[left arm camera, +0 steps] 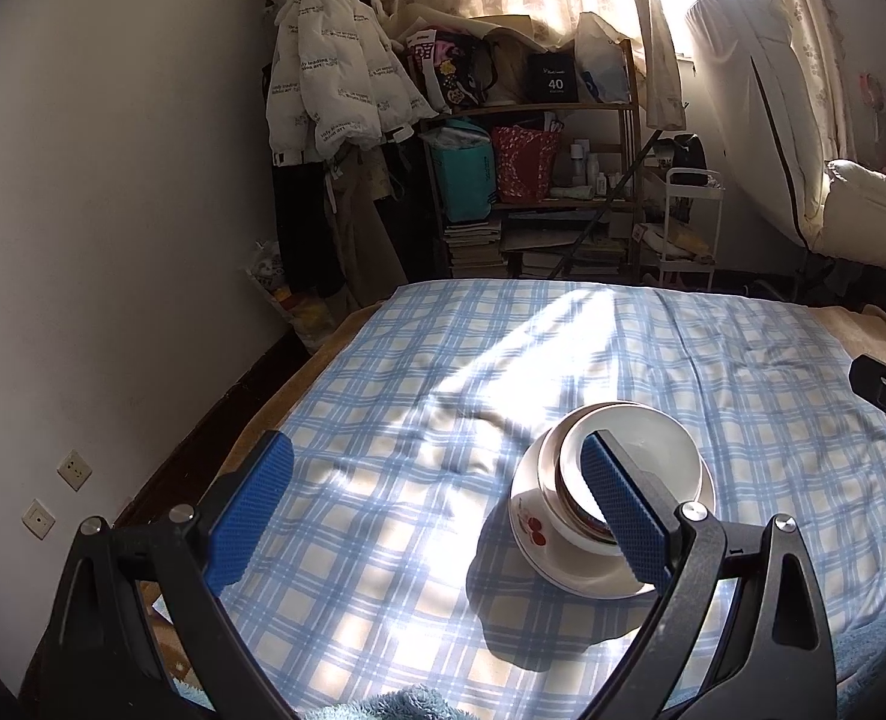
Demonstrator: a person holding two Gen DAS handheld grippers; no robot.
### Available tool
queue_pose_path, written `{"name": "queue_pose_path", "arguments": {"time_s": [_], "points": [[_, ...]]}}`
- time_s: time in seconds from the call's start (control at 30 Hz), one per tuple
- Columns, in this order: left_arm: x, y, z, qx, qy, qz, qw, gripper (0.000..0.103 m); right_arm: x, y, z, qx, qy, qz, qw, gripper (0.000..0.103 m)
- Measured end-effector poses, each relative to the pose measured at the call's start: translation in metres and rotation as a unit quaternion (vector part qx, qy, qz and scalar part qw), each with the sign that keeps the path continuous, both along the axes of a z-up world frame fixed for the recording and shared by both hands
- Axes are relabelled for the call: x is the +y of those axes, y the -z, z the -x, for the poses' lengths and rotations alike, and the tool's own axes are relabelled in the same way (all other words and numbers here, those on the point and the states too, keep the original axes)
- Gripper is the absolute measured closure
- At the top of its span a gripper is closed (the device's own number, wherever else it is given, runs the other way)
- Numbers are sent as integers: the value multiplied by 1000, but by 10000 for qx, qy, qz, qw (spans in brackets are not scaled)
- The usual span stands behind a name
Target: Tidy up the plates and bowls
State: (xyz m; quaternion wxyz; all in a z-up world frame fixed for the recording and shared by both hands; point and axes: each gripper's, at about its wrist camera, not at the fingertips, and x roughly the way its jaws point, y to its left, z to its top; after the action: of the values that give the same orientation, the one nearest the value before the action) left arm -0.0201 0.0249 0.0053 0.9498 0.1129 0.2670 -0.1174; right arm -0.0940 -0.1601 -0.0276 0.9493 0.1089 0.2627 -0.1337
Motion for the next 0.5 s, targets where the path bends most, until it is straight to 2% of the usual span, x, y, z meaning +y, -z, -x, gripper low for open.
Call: {"name": "queue_pose_path", "arguments": {"time_s": [0.5], "points": [[-1,3,-3,6,-6,-57,10000,8,-9,7,-2,67,74,-195,9998,0]]}}
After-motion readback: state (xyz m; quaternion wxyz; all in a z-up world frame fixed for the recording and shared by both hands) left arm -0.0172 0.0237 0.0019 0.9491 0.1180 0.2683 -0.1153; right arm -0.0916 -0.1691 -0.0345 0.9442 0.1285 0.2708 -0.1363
